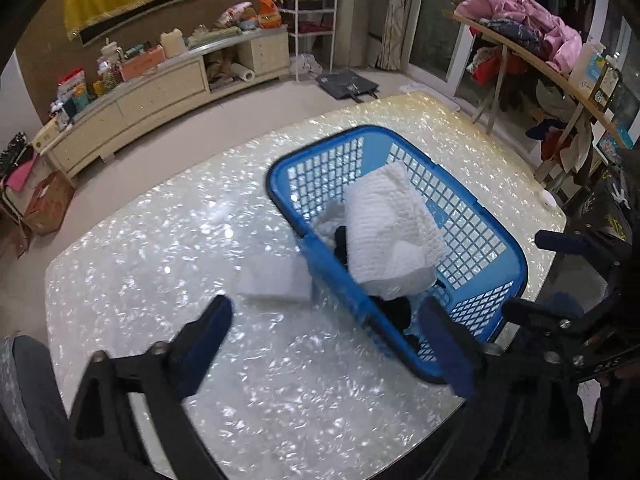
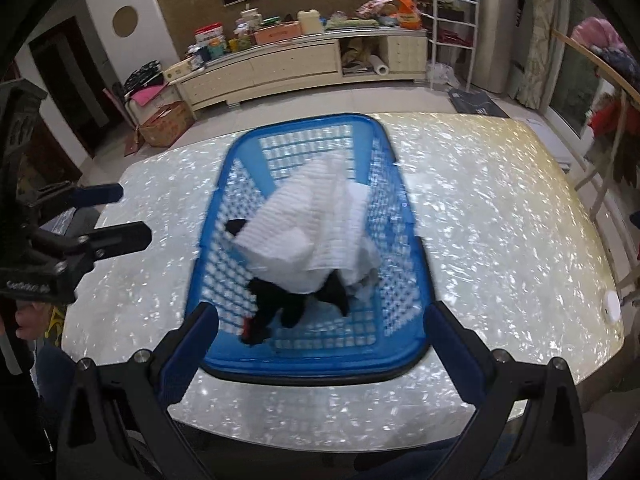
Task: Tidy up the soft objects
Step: 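Reach and grasp the white foam pad on the table with the right gripper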
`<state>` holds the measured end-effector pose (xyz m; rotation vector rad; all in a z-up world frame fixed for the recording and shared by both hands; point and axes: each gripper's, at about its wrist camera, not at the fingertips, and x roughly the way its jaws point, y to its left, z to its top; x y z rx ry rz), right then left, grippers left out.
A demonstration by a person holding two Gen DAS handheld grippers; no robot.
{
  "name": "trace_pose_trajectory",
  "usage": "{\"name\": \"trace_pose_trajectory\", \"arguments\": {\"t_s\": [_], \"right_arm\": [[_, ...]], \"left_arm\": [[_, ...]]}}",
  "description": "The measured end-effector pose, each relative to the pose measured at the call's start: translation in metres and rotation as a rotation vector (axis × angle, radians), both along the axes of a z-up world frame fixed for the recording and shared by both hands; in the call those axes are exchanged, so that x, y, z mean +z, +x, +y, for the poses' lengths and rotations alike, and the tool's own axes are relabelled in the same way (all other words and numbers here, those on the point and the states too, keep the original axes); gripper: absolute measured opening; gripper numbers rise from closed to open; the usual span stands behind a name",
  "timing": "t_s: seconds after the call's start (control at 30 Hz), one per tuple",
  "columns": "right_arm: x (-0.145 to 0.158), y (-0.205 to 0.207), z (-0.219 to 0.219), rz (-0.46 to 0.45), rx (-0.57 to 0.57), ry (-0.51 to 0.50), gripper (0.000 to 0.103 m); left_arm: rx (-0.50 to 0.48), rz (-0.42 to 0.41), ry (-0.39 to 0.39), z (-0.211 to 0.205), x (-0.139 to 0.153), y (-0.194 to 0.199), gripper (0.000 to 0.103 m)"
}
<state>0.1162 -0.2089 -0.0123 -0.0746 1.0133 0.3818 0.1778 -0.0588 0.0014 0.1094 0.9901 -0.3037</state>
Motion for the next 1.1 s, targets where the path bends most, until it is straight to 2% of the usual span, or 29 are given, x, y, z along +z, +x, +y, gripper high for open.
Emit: {"name": "trace_pose_trajectory", "arguments": {"t_s": [0.1, 0.4, 0.53, 0.77, 0.97, 1.1], "right_arm": [[0.003, -0.003, 0.016, -0.005, 0.034, -0.003, 0.103], [0.002, 0.003, 0.079, -0.012, 0.175, -0.023, 0.103], [-0.005, 0.012, 0.113, -0.006, 0.247, -0.025, 0.103], [-0.024, 0.017, 0.174, 0.0, 0.389, -0.047, 0.103], [-0.054, 0.036, 0.206, 0.051, 0.442, -0.065, 0.103], [-0.073, 0.055, 0.215, 0.08, 0.434, -0.078, 0.103]], "left_arm": [[0.017, -0.036, 0.006, 0.014, 0.008, -0.013, 0.103], [0.103, -0.05, -0.013, 0.076, 0.011, -0.043, 0.103], [0.17, -0.032, 0.0, 0.108, 0.0, -0.05, 0.103], [0.272, 0.004, -0.024, 0.161, -0.022, -0.055, 0.103], [0.315, 0.034, -0.038, 0.189, -0.044, -0.054, 0.103], [0.319, 0.052, -0.027, 0.195, -0.061, -0.042, 0.103]]}}
